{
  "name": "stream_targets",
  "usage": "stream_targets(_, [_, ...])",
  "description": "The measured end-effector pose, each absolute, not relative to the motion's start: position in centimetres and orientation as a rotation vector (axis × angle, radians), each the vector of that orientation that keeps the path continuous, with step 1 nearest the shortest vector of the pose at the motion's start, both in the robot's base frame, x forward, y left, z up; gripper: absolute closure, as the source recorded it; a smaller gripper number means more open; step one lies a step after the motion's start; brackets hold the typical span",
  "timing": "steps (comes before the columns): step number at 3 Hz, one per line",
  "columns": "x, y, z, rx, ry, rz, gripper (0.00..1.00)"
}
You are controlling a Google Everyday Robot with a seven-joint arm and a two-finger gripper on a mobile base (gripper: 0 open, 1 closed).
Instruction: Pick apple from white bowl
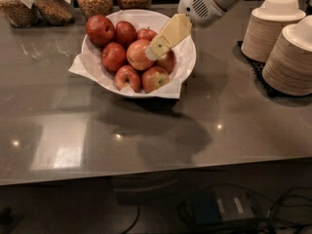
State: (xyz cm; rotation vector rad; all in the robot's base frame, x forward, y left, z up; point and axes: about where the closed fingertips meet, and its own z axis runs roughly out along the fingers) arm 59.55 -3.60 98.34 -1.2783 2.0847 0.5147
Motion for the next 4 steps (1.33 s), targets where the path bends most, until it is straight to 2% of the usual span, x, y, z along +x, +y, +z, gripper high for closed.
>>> stream_targets(2, [59.4,-0.5,97.3,-1.195,2.063,0.509,0.00])
stream_targets(4, [59.0,1.3,95.6,-1.118,2.059,0.366,0.37])
